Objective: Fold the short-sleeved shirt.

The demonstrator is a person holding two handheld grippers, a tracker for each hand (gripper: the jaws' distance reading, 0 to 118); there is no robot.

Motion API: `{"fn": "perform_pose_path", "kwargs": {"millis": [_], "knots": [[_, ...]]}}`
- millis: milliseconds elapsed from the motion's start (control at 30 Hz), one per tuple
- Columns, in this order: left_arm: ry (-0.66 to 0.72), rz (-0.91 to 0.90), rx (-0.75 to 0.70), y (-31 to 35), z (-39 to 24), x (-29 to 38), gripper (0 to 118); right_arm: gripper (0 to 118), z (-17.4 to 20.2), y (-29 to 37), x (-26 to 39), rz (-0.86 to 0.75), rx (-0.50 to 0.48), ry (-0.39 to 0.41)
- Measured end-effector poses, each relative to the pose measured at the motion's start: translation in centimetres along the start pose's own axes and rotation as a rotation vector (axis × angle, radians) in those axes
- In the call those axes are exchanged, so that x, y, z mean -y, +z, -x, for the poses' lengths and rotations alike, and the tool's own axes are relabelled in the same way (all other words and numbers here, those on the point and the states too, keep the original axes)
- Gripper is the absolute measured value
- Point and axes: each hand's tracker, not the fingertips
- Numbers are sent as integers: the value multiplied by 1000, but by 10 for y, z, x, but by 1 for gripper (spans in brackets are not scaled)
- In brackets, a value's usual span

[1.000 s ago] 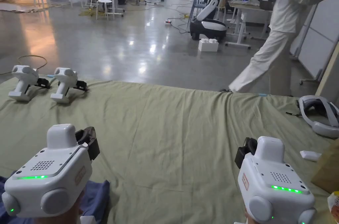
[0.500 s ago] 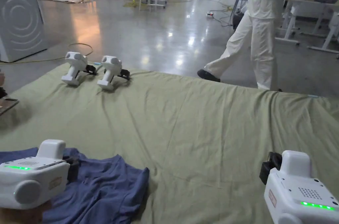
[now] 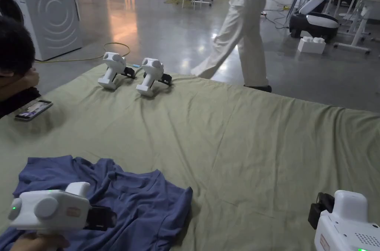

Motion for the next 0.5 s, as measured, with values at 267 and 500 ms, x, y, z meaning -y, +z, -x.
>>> {"fn": "perform_pose_path", "kwargs": {"millis": [267, 500], "knots": [[-220, 47, -215, -72, -50, 27, 83, 9, -2, -2, 8, 33, 8, 12], [-197, 0, -276, -55, -90, 38, 16, 9, -5, -4, 13, 47, 12, -5]]}}
